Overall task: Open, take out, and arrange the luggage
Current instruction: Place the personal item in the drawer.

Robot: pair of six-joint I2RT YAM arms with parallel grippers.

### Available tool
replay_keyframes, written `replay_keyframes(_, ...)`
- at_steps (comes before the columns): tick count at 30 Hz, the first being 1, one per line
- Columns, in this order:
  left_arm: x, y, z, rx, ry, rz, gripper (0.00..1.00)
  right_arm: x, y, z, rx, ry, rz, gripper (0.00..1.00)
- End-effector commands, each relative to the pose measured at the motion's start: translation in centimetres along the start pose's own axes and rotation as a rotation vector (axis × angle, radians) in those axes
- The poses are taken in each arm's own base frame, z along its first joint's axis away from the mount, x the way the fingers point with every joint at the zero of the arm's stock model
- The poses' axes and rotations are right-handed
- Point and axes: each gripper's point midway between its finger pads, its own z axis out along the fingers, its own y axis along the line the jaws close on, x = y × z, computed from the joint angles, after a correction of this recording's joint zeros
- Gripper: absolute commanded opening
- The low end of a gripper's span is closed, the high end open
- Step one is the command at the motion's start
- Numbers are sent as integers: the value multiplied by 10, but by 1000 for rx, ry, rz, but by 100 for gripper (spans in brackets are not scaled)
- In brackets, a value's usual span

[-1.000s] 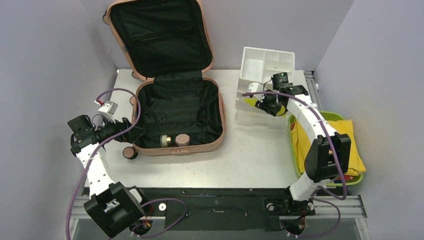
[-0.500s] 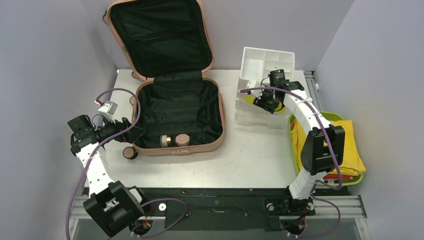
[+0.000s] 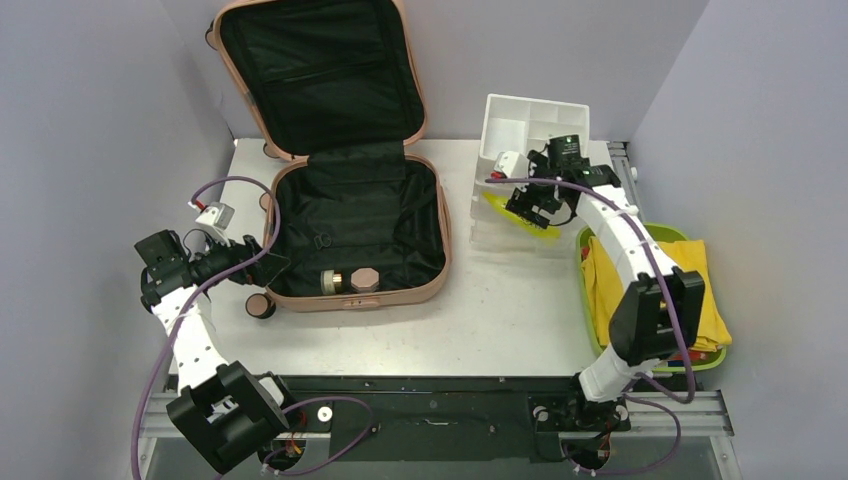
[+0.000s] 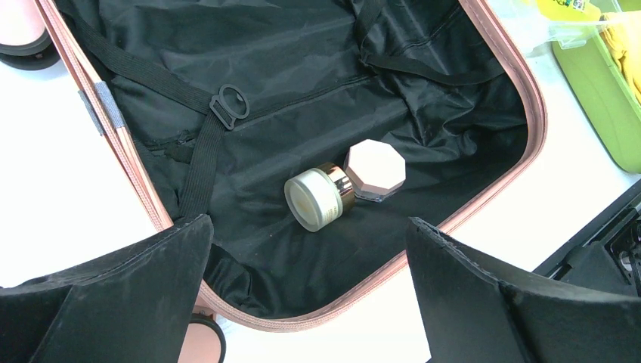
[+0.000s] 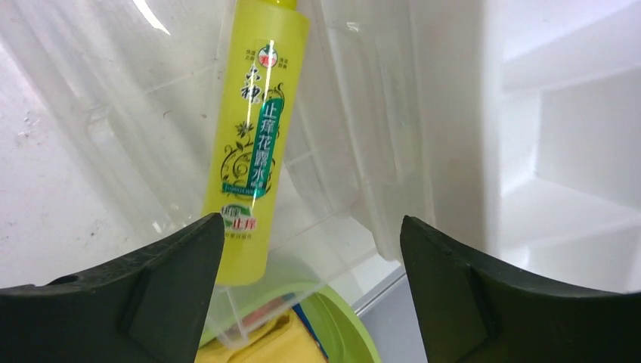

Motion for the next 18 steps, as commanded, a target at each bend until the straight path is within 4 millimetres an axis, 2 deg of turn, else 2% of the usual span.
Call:
replay_keyframes(1, -10, -4, -3, 26, -38, 45, 96, -23, 5, -58, 70, -125, -127, 82)
replay_keyframes(2, -10, -4, -3, 27, -38, 46, 96, -19, 17, -55, 50, -125, -151, 82)
replay_keyframes(3, -10, -5, -3, 28, -39, 46, 96, -23, 19, -66, 72, -154, -197, 82)
replay_keyframes(4, -11, -5, -3, 28, -41, 47, 96, -17, 31, -59, 57, -155, -217, 84)
replay_keyframes(5, -11, -5, -3, 28, -41, 46, 96, -20, 33, -69, 86, -180, -264, 84)
replay_keyframes(7, -11, -5, -4, 27, -42, 46, 96, -7, 59, -56, 76, -181, -311, 86)
replay_keyframes(8, -11, -5, -4, 25, -41, 46, 96, -14, 58, -55, 114, -205, -338, 87)
replay_keyframes(9, -11, -5, -4, 24, -41, 46, 96, -5, 71, -51, 117, -192, -355, 87)
replay_keyframes(10, -11, -4, -4, 24, -41, 46, 96, -11, 70, -50, 157, -203, -380, 87)
replay_keyframes(11, -11, -4, -4, 24, -41, 45, 96, -5, 82, -45, 153, -199, -391, 87)
replay_keyframes(12, -10, -4, -4, 23, -39, 41, 96, -13, 80, -46, 199, -218, -411, 87)
replay_keyframes(13, -10, -4, -3, 24, -39, 39, 96, -8, 90, -38, 191, -209, -412, 87)
replay_keyframes(14, -11, -4, -4, 22, -39, 41, 96, -16, 88, -38, 233, -221, -424, 87)
replay_keyframes(15, -11, -4, -4, 22, -38, 39, 96, -12, 95, -31, 231, -216, -416, 87)
replay_keyframes(16, -11, -4, -4, 20, -37, 39, 96, -21, 88, -32, 291, -236, -416, 87)
replay_keyframes(17, -11, -4, -4, 19, -38, 41, 96, -18, 95, -25, 289, -235, -410, 88)
replay_keyframes(18, -11, -4, -4, 17, -37, 40, 96, -23, 87, -25, 340, -250, -404, 88)
